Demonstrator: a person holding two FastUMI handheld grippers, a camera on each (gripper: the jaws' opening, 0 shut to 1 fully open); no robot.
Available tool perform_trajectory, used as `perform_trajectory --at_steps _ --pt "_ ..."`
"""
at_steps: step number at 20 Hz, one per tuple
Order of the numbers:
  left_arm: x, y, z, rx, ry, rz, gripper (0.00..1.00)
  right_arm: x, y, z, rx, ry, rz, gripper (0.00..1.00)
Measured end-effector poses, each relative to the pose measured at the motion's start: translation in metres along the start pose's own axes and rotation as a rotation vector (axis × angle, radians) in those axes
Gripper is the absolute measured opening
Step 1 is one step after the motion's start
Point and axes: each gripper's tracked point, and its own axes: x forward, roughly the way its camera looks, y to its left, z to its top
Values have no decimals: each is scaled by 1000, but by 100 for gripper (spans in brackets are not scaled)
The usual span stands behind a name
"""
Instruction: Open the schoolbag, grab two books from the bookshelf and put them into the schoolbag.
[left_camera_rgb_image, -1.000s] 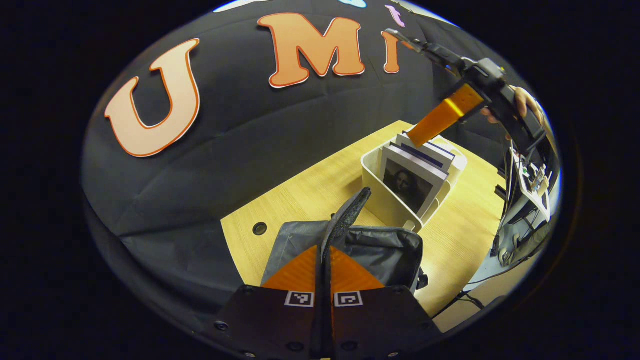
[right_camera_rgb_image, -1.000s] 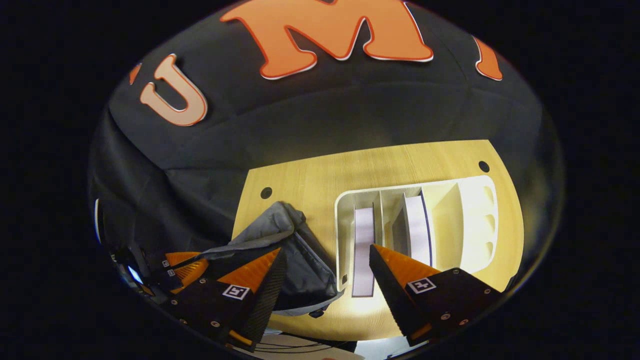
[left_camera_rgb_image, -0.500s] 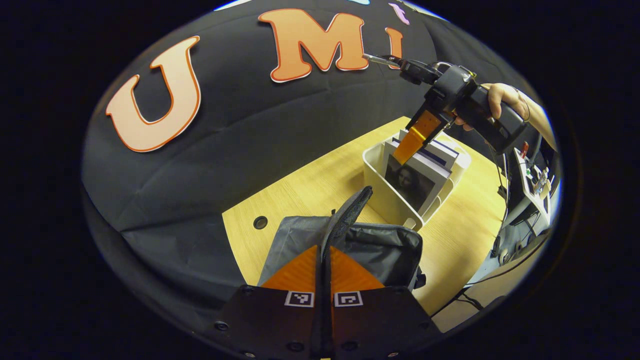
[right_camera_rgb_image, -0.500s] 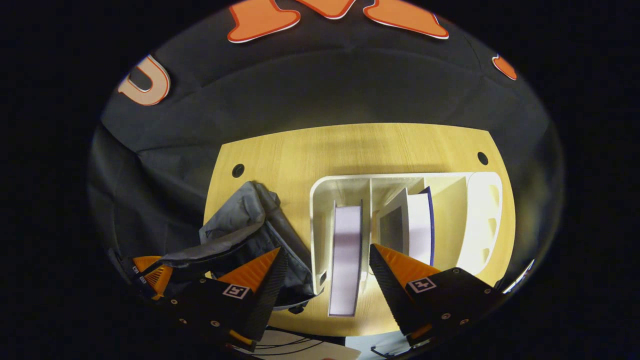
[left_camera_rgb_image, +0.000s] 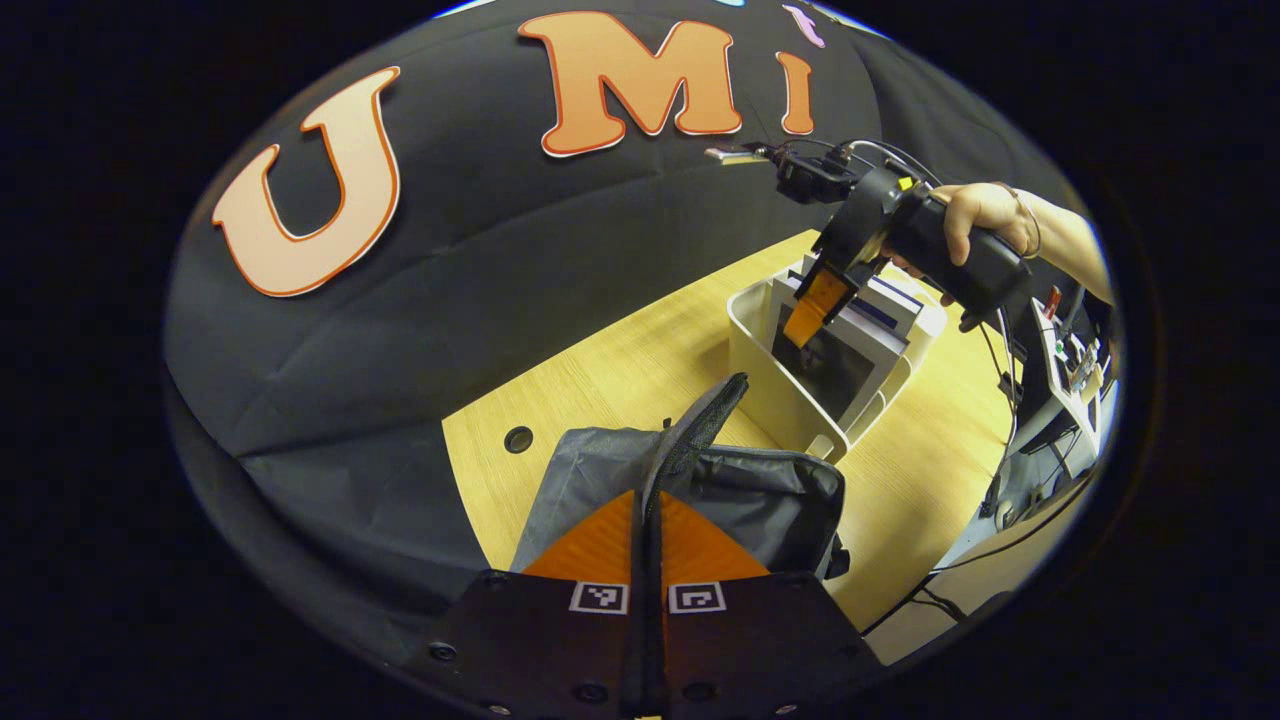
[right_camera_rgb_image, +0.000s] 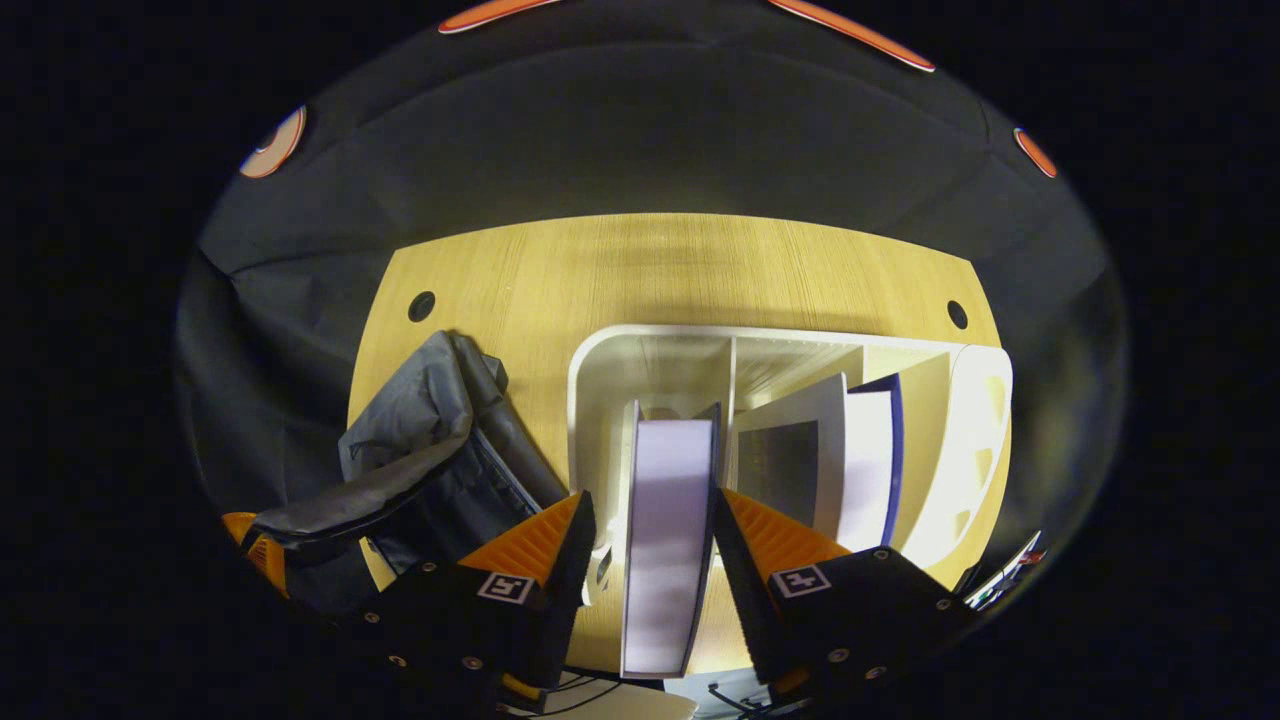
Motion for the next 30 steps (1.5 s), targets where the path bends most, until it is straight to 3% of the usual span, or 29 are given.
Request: perform_trajectory --at_steps 1,3,6,8,11,12,13,14,18,22,30 --pt "1 0 0 -1 -3 -3 1 3 0 -2 14 1 -5 68" --pt "1 2 -2 -8 -3 -2 1 0 0 -1 44 -7 -15 37" --pt "-2 0 -3 -6 -22 -19 1 -25 6 1 64 -53 -29 37" --pt "-2 -1 -5 5 -32 -41 1 -58 11 1 75 -96 -30 37" --pt "-2 3 -6 33 -51 -61 1 -116 10 7 71 -218 -90 36" --pt "-2 6 -7 39 -61 -65 1 -137 10 7 68 -253 -111 46" --pt "-2 7 -9 41 -64 -69 1 -155 14 4 69 -284 -124 35" --pt "-3 7 -12 46 -70 -76 1 -172 18 1 74 -313 -124 35" --pt "-3 11 -16 69 -84 -84 1 -228 49 -31 121 -404 -54 35" --pt "2 13 -14 83 -83 -90 1 -253 72 -76 159 -459 10 35" --pt "6 9 -2 91 -91 -93 1 -207 103 -138 349 -461 238 34"
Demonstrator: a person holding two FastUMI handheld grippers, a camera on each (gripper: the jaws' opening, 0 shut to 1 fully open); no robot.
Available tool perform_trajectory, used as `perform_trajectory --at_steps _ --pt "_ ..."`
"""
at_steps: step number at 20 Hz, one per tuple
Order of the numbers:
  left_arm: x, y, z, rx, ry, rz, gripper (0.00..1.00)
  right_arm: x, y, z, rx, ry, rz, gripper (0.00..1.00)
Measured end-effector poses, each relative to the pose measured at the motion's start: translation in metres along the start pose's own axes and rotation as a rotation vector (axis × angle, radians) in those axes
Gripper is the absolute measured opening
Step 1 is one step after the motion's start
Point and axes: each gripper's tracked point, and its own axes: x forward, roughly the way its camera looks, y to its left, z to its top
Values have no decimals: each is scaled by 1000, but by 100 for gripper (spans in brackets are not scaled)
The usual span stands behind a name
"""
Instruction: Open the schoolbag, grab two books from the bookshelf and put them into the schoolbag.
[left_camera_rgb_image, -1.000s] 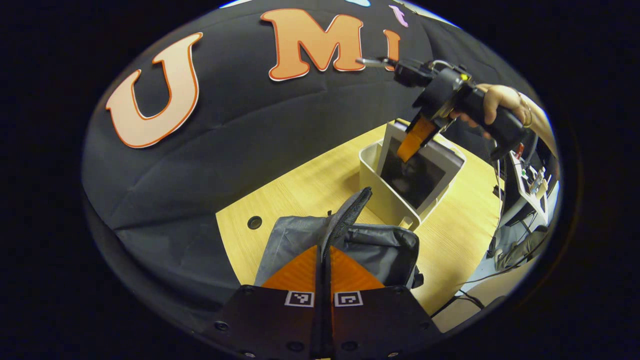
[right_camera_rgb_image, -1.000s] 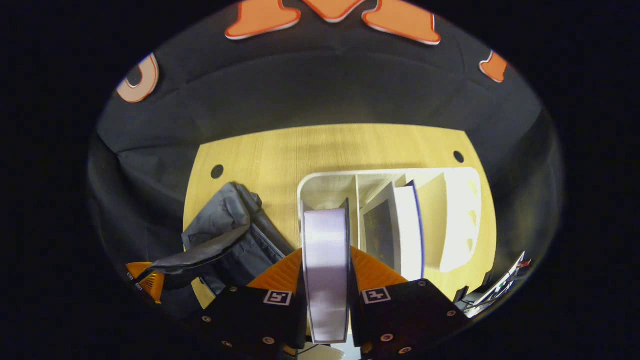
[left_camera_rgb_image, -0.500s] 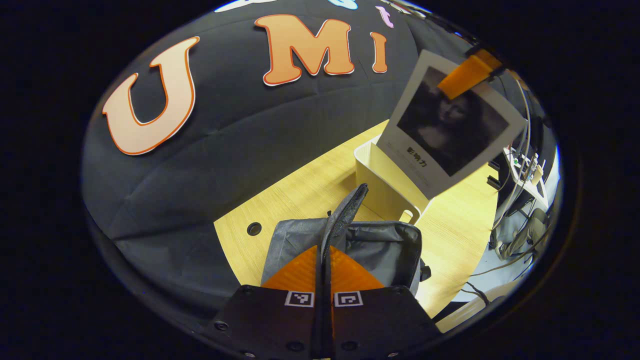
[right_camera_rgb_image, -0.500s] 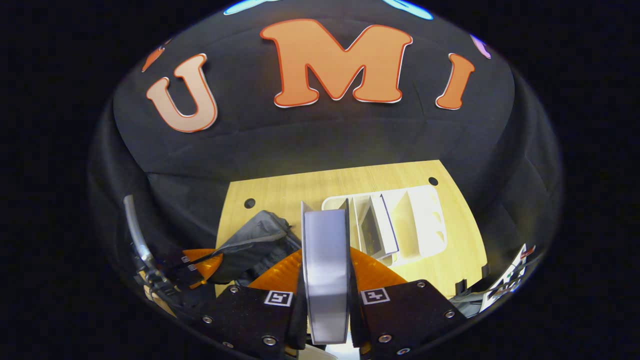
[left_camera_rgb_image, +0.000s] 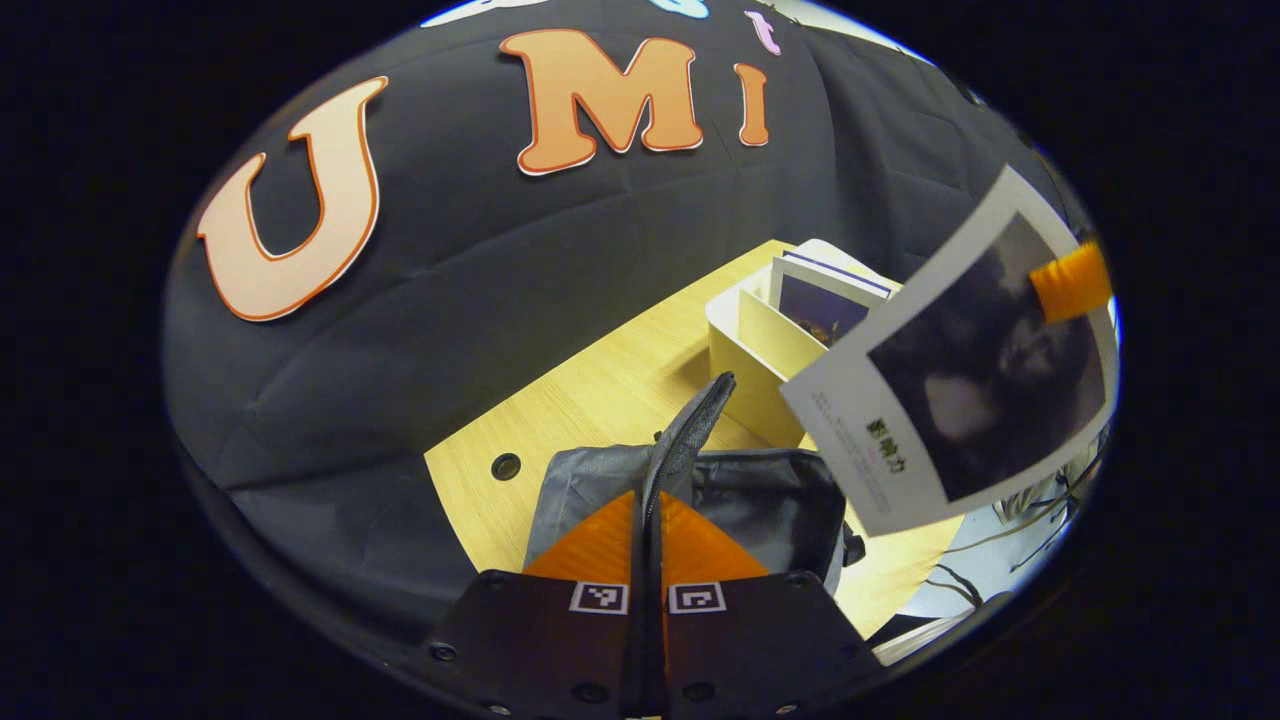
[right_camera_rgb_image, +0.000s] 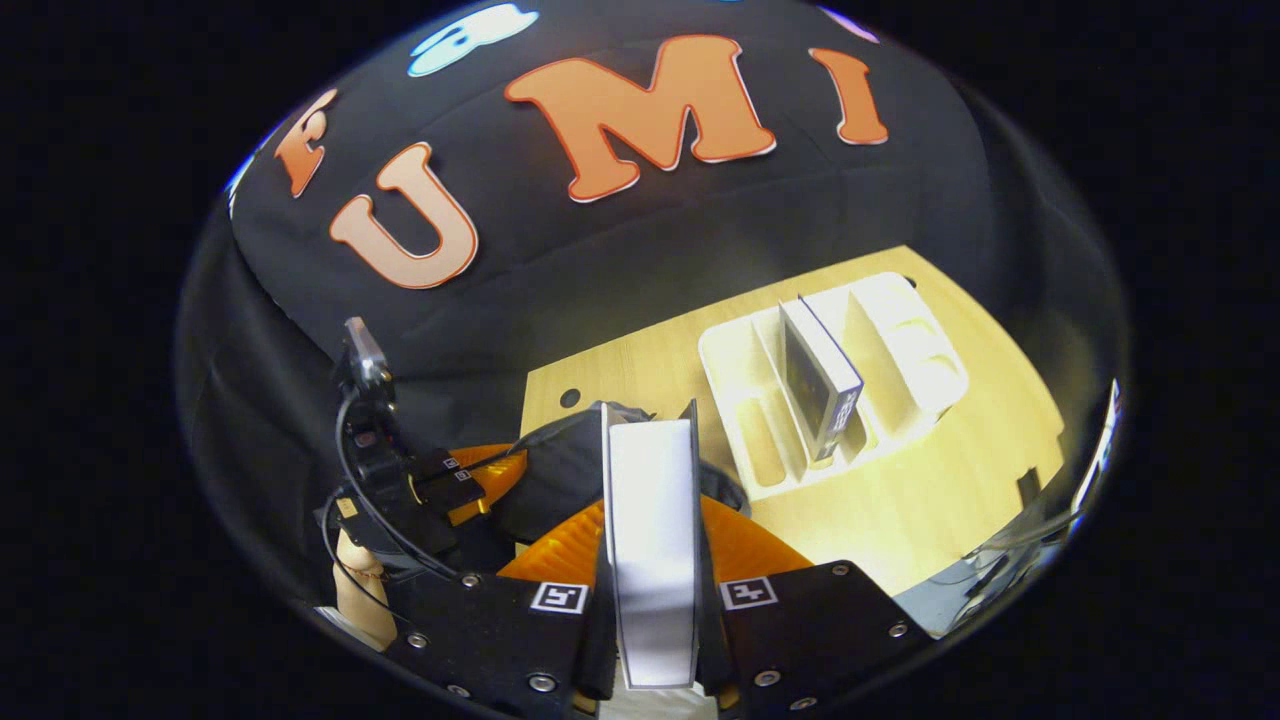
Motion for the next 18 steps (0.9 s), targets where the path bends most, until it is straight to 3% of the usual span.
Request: perform_trajectory --at_steps 4,8,18 --pt "-1 0 7 20 4 4 1 33 -7 -26 177 35 99 34" --pt "-2 -1 10 22 12 12 1 74 -19 -44 304 52 149 34" --pt "-11 -6 17 61 7 32 1 167 -8 -76 463 80 225 34"
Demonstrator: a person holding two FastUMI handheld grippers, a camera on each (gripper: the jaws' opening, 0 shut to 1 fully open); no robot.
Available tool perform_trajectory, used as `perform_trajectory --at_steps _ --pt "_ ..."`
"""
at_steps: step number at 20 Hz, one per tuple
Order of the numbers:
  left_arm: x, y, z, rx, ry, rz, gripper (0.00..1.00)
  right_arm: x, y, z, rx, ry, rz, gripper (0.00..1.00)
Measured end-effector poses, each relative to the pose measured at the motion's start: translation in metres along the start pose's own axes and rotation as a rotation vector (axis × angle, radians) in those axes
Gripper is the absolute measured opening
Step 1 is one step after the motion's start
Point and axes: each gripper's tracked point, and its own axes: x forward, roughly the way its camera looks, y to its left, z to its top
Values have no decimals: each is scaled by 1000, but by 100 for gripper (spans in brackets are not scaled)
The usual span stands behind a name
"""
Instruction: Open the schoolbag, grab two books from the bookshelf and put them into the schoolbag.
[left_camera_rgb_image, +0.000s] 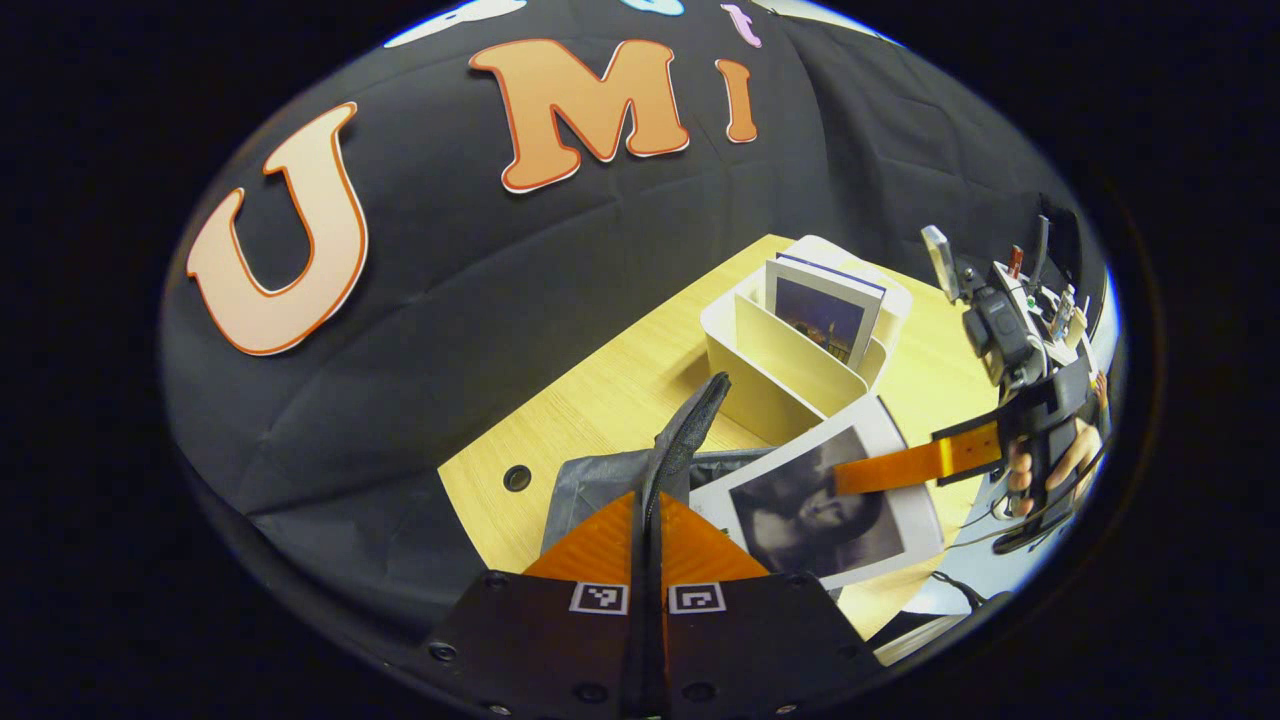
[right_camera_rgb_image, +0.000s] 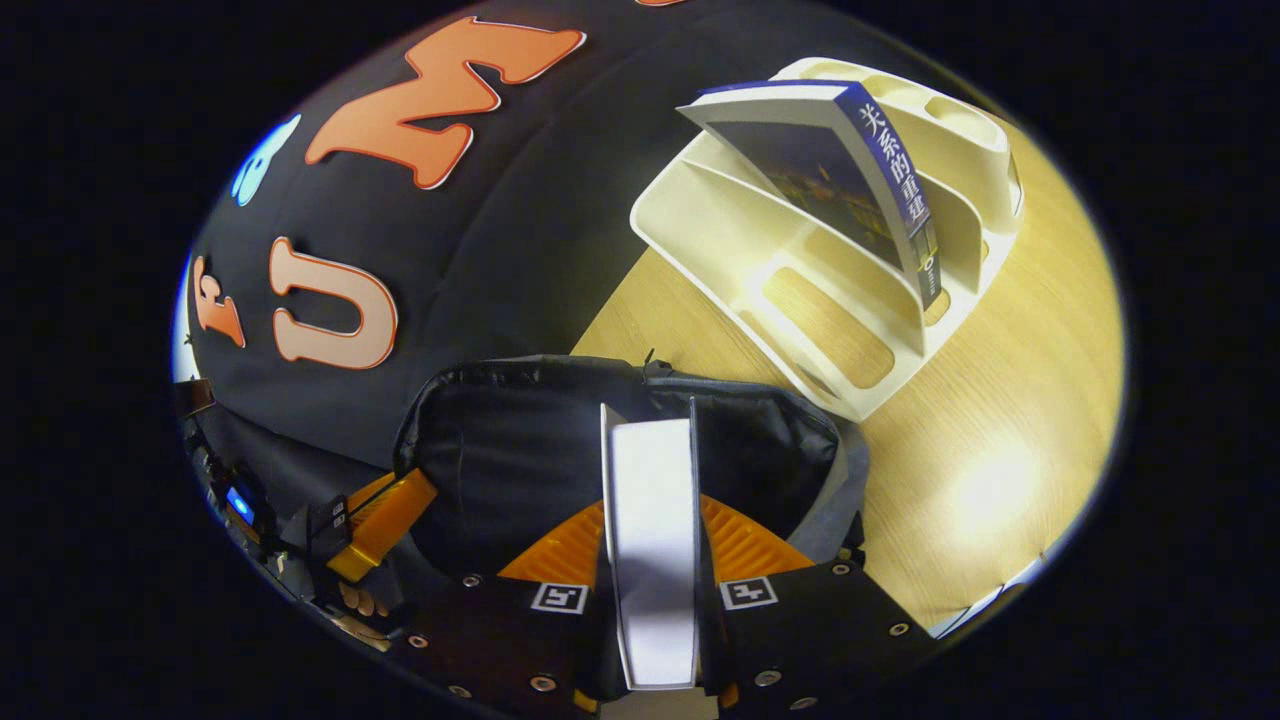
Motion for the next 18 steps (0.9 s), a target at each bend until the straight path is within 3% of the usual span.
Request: perform_trajectory --at_steps 6,11,12,15,16,18 --pt "-8 -8 6 35 -15 3 1 38 16 -9 51 -19 49 33" --pt "-12 -22 8 55 -25 -13 1 64 17 -6 109 -89 35 33" --pt "-13 -23 8 61 -24 -13 0 70 17 -8 134 -93 31 43" --pt "-9 -23 6 67 -17 -4 1 79 14 -19 195 -78 -6 48" --pt "-9 -22 2 71 -11 4 1 83 8 -23 193 -70 -49 39" --pt "-7 -21 -3 63 -2 3 1 80 1 -31 205 -23 -90 48"
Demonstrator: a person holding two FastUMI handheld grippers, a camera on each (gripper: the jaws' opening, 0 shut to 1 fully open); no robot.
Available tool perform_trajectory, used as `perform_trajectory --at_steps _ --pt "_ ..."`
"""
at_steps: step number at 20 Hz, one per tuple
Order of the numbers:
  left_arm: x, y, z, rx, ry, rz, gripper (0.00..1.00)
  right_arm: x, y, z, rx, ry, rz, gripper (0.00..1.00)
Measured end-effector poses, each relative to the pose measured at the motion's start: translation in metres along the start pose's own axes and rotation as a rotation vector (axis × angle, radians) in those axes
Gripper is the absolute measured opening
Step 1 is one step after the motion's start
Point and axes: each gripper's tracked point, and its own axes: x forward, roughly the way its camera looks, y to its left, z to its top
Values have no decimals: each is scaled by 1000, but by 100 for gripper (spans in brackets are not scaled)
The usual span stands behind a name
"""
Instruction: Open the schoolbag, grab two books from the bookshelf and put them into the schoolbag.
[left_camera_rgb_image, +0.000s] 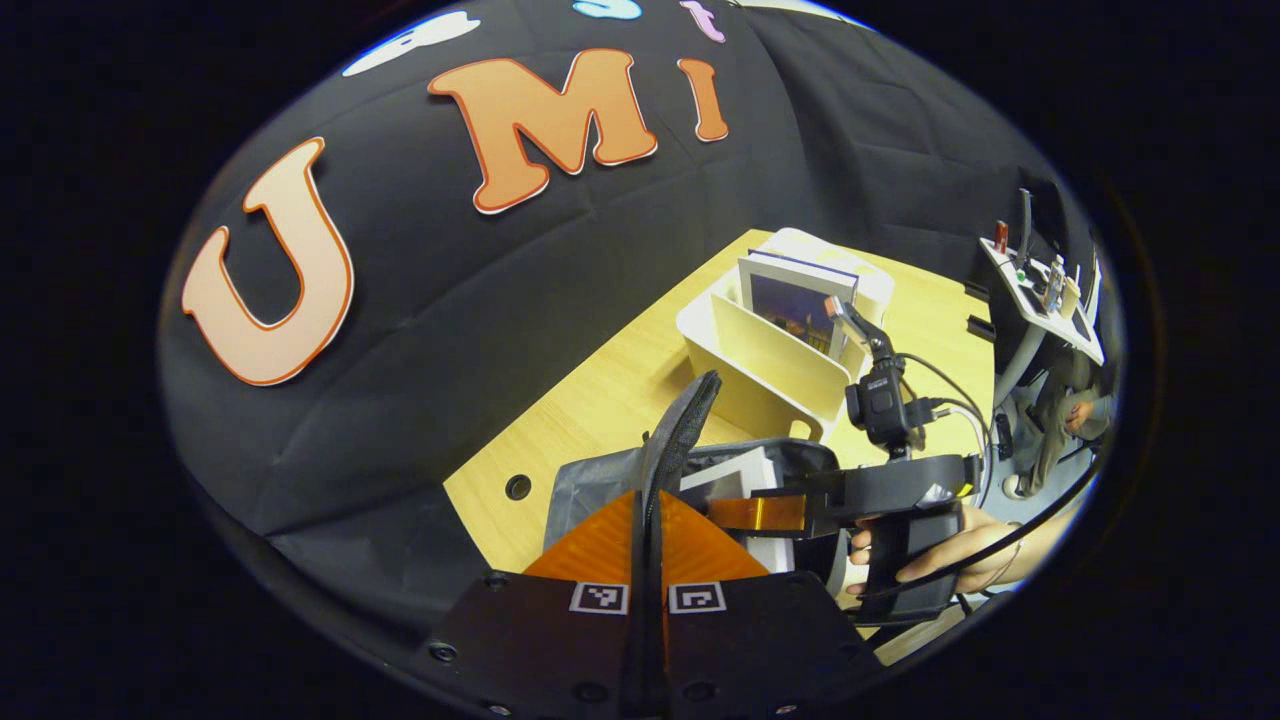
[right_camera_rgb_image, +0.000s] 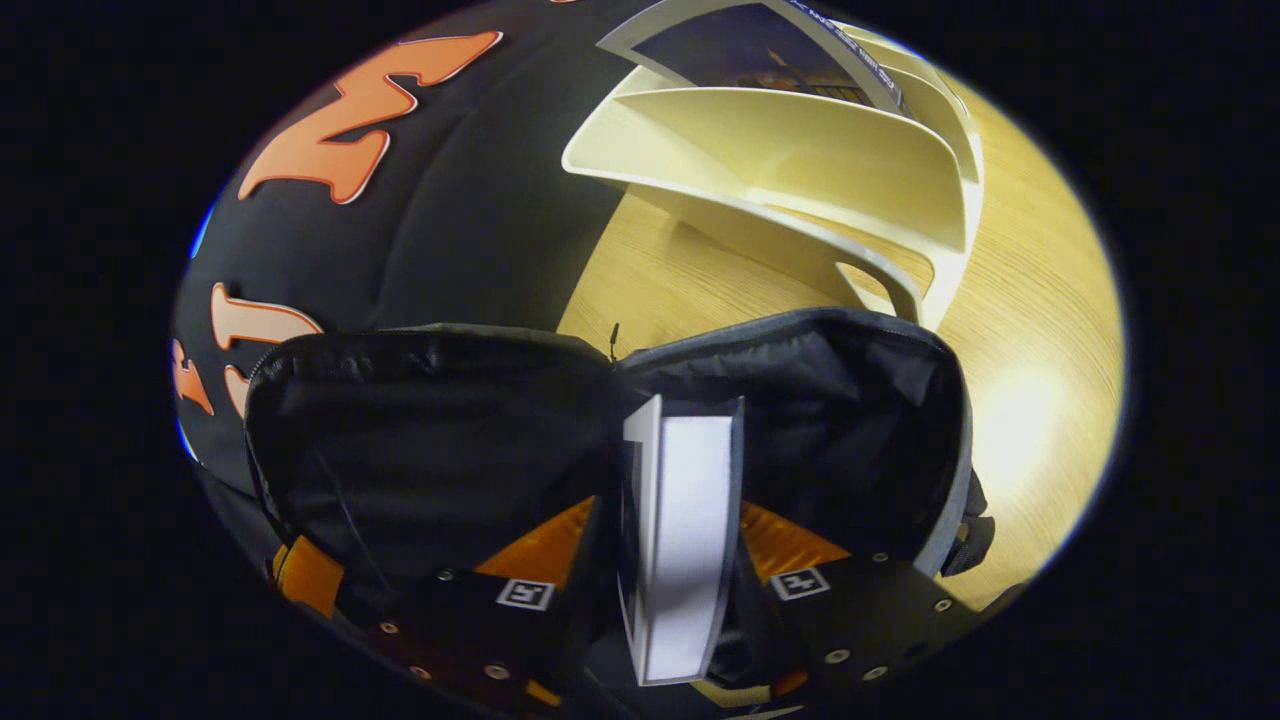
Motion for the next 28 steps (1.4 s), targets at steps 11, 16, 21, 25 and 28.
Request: perform_trajectory --at_steps 11,16,21,25,28 --pt "5 -7 -22 -113 11 -40 1 -85 -41 62 -8 0 -50 96" --pt "6 -10 -23 -111 8 -43 1 -141 -68 90 -205 -24 -131 97" --pt "10 -11 -23 -135 10 -43 1 -194 -100 125 -433 -49 -305 98" --pt "12 -12 -26 -146 13 -43 1 -225 -91 155 -549 -59 -358 98" --pt "17 -13 -27 -148 19 -45 1 -240 -86 185 -653 -67 -427 98"
